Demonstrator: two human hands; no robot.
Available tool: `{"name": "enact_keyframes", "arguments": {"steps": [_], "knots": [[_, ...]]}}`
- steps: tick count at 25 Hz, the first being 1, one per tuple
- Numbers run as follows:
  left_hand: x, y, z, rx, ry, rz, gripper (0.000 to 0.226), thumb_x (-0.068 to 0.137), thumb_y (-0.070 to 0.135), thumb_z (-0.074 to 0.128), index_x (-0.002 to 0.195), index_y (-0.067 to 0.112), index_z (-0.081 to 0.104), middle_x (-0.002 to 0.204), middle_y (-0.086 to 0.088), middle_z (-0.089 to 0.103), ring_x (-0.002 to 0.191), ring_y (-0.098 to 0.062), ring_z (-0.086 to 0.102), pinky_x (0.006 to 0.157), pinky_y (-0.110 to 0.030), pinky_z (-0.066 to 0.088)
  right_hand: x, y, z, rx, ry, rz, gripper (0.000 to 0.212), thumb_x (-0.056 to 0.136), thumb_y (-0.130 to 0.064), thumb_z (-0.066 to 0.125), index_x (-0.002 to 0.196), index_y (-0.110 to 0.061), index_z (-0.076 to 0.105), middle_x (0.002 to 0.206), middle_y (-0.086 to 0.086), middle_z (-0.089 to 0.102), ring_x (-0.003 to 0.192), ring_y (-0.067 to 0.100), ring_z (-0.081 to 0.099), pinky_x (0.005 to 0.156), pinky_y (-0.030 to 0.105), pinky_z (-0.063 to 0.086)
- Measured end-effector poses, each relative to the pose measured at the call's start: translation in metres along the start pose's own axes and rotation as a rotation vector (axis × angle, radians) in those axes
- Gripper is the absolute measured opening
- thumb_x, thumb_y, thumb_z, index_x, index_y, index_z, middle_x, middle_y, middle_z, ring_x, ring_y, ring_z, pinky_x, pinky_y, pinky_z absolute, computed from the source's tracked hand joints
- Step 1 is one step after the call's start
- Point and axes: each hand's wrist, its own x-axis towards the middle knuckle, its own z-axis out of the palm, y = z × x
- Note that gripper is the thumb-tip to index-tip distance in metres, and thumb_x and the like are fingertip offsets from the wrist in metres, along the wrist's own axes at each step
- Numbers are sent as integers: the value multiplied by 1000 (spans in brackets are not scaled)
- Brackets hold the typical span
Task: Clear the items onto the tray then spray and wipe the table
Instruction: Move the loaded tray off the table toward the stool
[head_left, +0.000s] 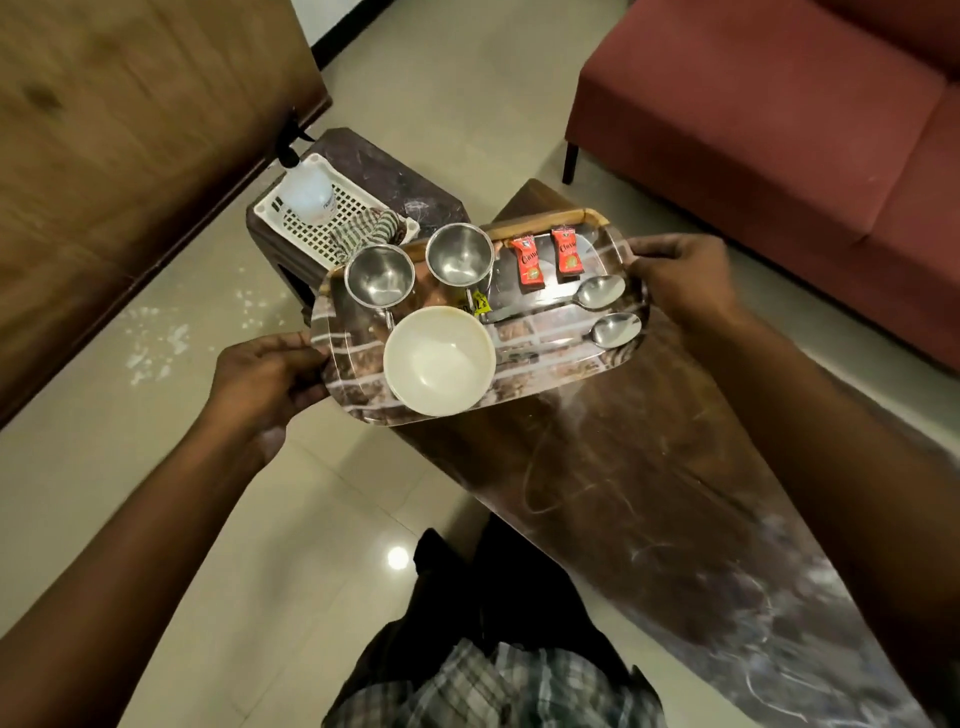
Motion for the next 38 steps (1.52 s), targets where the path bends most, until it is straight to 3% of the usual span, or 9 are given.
{"name": "enact_keyframes", "arguments": {"steps": [5, 10, 13, 20, 24, 29, 33, 36, 38], "knots": [[25, -24, 19, -50, 50, -93, 14, 94, -9, 67, 106, -5, 74, 85, -15, 80, 77, -26, 79, 75, -38, 70, 78, -18, 30, -80, -90, -42, 15, 95, -5, 75, 106, -12, 83, 92, 11, 82, 72, 20, 80, 69, 34, 68], [53, -64, 56, -113, 48, -241, 12, 95, -10, 67, 106, -5, 71, 72, -7, 81, 67, -18, 81, 76, -37, 70, 137, -16, 56, -163, -167, -42, 28, 96, 4, 70, 86, -21, 78, 85, 7, 76, 52, 7, 72, 53, 22, 58], [72, -84, 75, -150, 40, -311, 17, 96, -13, 64, 112, -9, 68, 73, -7, 82, 66, -19, 82, 62, -31, 69, 168, -7, 74, -208, -183, -4, 32, 96, 2, 71, 81, -25, 75, 85, 1, 75, 57, 8, 72, 57, 24, 61], [117, -124, 108, -171, 56, -436, 16, 103, -13, 52, 116, -7, 60, 95, -22, 72, 72, -27, 77, 58, -28, 67, 228, 38, 111, -259, -176, 79, 24, 92, -2, 77, 82, -24, 78, 96, 7, 80, 86, 26, 80, 84, 45, 68], [137, -146, 125, -152, 59, -539, 14, 106, -13, 47, 105, -5, 59, 91, -21, 70, 83, -30, 71, 60, -28, 67, 254, 51, 131, -283, -217, 64, 26, 95, -4, 76, 81, -26, 77, 93, 4, 80, 86, 24, 80, 86, 48, 67], [162, -173, 131, -154, 84, -592, 24, 105, -6, 56, 128, -9, 56, 103, -24, 71, 89, -31, 74, 61, -31, 69, 279, 63, 149, -307, -241, 64, 15, 98, -3, 72, 102, -14, 81, 97, 8, 79, 87, 28, 77, 86, 50, 66], [185, -176, 132, -90, 82, -609, 28, 104, -3, 60, 131, -1, 56, 100, -18, 72, 91, -26, 75, 63, -27, 68, 294, 77, 159, -341, -234, 76, 21, 97, -4, 73, 115, -12, 81, 99, 4, 79, 73, 16, 74, 69, 30, 67], [195, -172, 133, -60, 90, -615, 26, 103, -5, 61, 127, 2, 54, 95, -18, 71, 87, -26, 74, 63, -27, 66, 302, 86, 162, -324, -229, 88, 21, 96, -7, 75, 113, -16, 83, 102, 6, 81, 76, 16, 77, 74, 34, 68], [198, -174, 131, -14, 85, -611, 31, 101, -4, 65, 130, -2, 55, 98, -22, 74, 82, -26, 76, 58, -27, 67, 302, 86, 163, -312, -248, 73, 21, 97, -10, 76, 116, -15, 83, 102, 5, 81, 77, 15, 76, 68, 27, 67]]}}
